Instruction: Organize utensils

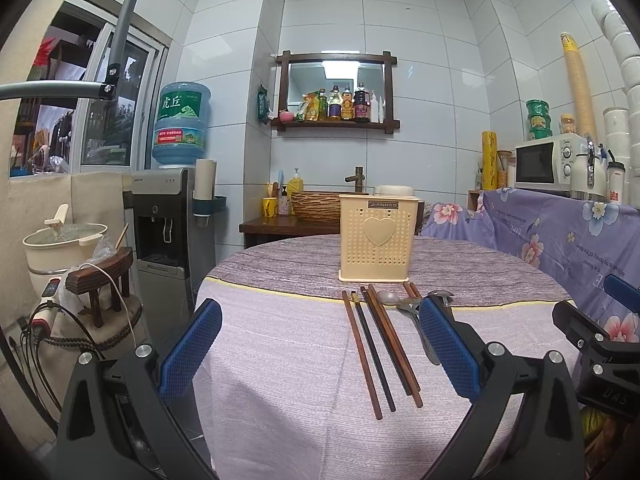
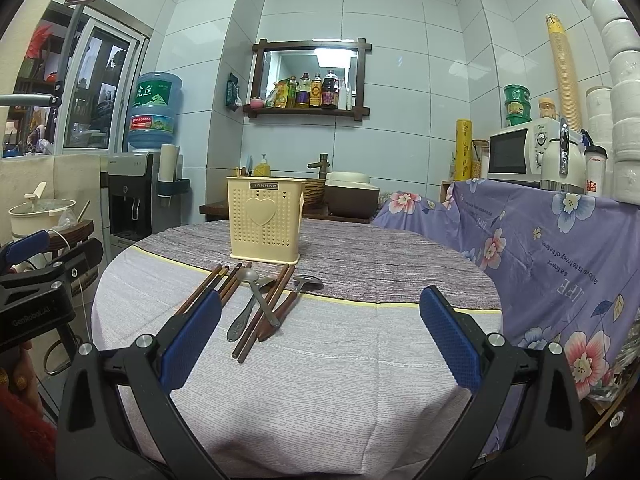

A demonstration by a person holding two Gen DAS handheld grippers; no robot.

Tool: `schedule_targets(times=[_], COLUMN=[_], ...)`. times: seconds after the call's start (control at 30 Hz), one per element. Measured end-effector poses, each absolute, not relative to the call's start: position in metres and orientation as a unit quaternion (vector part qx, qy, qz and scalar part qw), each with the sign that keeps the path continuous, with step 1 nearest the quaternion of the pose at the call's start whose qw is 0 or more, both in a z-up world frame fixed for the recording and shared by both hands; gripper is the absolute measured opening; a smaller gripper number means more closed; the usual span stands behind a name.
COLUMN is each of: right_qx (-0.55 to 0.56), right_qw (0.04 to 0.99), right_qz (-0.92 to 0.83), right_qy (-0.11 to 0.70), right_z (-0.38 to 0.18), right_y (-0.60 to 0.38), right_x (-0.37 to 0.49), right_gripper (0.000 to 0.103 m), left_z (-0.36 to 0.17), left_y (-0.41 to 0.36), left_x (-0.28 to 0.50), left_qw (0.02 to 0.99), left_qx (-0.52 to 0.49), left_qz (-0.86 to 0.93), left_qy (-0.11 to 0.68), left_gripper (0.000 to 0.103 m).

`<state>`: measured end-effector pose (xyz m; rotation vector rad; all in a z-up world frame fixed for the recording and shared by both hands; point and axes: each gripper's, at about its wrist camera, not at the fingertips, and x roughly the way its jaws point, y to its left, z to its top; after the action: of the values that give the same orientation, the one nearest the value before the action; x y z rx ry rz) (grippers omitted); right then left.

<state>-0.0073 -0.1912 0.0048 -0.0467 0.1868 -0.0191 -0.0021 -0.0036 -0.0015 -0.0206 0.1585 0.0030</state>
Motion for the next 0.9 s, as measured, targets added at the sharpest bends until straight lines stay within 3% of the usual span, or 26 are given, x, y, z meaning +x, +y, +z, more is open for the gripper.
schedule_targets(times=[0.9], right_qx=[-0.022], right_qw=[0.995], right_qz=[-0.008], right_qy=[0.097], right_z=[0.0041], right_y=[-0.1912], right_x=[-0.0031], right_gripper=[0.097], left_z=[-0.0025], left_y=[-0.0036], left_x=[-0.0015], left_qw=[0.997], left_qx=[-0.009], left_qz=[0.002], left_qy=[0.081], left_gripper=[0.098])
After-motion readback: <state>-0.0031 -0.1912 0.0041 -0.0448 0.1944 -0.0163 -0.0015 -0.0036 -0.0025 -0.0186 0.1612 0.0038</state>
